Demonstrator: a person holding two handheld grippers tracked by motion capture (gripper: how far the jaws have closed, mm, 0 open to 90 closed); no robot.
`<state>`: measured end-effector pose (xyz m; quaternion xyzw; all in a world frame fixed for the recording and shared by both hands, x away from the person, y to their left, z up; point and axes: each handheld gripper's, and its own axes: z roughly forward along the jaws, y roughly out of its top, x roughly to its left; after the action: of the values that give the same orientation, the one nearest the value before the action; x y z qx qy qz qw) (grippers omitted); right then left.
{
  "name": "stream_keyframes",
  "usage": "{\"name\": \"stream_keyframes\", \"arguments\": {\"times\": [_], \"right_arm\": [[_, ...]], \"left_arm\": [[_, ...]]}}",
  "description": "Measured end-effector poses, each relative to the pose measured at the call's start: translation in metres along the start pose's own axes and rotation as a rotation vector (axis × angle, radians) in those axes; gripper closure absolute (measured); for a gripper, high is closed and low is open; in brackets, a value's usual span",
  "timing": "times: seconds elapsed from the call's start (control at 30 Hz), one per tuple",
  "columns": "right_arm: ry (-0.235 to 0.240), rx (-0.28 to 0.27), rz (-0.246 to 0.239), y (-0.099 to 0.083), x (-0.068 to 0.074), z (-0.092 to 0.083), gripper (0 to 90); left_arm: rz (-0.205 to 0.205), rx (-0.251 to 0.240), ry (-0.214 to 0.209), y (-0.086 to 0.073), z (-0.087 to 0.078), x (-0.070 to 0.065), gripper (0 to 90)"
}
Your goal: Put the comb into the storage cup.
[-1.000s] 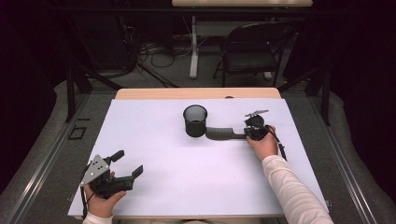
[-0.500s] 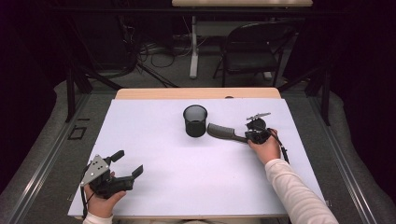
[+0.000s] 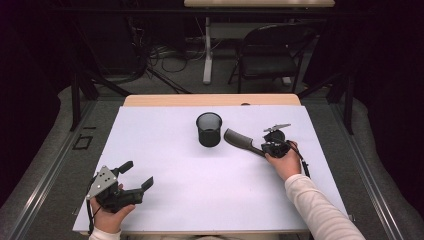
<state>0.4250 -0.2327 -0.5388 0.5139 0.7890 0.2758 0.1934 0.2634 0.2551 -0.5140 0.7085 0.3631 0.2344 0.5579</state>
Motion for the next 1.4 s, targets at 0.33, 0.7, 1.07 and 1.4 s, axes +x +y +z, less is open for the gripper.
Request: {"name": "stream_keyframes", "arguments": {"times": [0.33,0.7,1.07,1.4], "right_arm": [[0.020,0.020,-0.016,-0.002,0.005,-0.004,90.0],[0.045,0.033,-0.042,0.000,0.010,-0.008,87.4],[0.057,0.000,-0.046,0.009,0.005,-0.021,77.1],[0.079,0.001,-0.074,0.011,0.006,-0.024,55.6]], "left_arm": [[-0.001,0.000,0.000,0.000,0.000,0.000,7.8],[-0.002,0.000,-0.002,0.000,0.000,0.000,7.9],[-0.002,0.000,-0.001,0.000,0.000,-0.001,7.8],[-0.004,0.003,0.001,0.000,0.000,-0.001,7.9]]}}
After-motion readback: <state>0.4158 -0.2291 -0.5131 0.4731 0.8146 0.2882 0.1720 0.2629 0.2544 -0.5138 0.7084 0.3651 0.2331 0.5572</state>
